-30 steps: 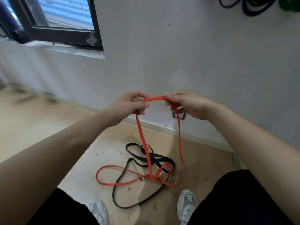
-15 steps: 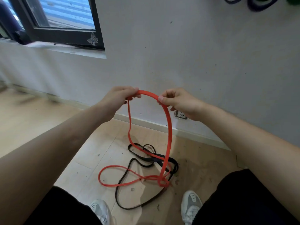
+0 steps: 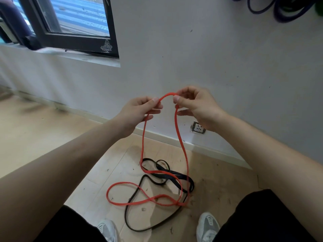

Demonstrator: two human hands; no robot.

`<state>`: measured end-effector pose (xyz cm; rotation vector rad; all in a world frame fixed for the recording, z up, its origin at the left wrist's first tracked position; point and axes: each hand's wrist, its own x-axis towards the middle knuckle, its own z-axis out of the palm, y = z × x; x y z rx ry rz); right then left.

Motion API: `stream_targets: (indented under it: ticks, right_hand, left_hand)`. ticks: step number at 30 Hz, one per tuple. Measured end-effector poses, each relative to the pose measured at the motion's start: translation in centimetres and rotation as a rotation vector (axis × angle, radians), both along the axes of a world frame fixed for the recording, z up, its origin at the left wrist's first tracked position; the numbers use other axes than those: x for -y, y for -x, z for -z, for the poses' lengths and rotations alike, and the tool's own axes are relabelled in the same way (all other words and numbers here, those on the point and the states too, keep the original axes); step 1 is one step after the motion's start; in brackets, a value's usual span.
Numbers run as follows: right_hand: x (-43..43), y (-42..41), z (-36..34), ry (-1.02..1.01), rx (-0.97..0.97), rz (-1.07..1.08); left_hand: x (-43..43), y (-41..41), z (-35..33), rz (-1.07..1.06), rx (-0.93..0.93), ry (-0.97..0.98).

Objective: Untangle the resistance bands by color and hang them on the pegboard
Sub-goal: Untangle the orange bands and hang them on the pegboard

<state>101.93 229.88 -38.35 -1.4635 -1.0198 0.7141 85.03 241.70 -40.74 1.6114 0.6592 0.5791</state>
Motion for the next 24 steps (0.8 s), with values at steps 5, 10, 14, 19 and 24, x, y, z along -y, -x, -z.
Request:
stream_targets:
  ticks: [5,10,14,19,24]
  right_hand:
    - [-0.2,0.5,-0.9,-0.175,-0.216,0.006]
    - [0.3,-1.0,-1.4,-0.109,-0.221,0.079]
    - [1.1,-2.4,-0.6,0.086,-0.096,0.092]
    - [1.6,-3.0,0.1,0.223,-0.052,0.012]
    - [1.8,-3.3,0.1,0.252,-0.113,-0.041]
  left_hand:
    - [2.4,-1.7,0.6,0.155,0.06,0.045]
    - [3.6,-3.3,0.1,0.1,0.135,0.117]
    - [3.4,-3.3,0.3,0.087,0.071,0.1]
    - [2.6,-3.4,0.0,0.035,0.038,0.173]
    - [2.4,-3.0,0.0,0.097,-0.026,0.208]
